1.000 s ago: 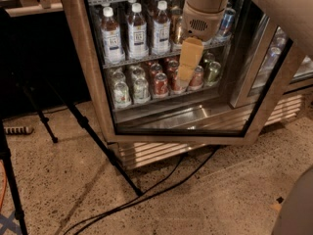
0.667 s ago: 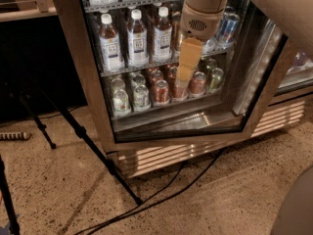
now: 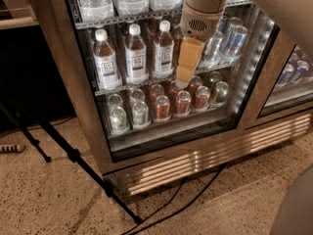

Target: Close left fridge door

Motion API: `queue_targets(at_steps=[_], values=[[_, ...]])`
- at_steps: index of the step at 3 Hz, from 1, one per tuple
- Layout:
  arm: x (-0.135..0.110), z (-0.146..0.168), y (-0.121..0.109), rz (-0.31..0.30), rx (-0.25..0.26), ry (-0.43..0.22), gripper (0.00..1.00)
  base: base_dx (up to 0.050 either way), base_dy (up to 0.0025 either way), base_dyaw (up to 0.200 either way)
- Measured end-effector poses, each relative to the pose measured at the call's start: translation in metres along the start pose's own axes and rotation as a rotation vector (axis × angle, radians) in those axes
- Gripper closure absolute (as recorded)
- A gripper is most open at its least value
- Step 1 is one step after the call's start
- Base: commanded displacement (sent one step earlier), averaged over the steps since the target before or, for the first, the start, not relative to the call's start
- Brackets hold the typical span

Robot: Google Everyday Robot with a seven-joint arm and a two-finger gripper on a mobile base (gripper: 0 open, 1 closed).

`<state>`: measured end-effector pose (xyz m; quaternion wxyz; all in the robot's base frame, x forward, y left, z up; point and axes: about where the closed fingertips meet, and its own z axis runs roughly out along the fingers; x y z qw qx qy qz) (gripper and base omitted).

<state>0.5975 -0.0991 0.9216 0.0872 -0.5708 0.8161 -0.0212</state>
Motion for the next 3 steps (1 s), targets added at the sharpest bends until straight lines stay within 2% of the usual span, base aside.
queue_targets(at_steps=[1,2,3], values=[[0.0000,0.0000,0.0000,0.000,0.000,0.000,0.00,0.050,0.00000,0.000],[0.0000,0.0000,0.0000,0.000,0.000,0.000,0.00,-0.050,0.00002,0.000],[0.0000,0.0000,0.0000,0.000,0.000,0.000,0.00,0.000,0.00000,0.000]])
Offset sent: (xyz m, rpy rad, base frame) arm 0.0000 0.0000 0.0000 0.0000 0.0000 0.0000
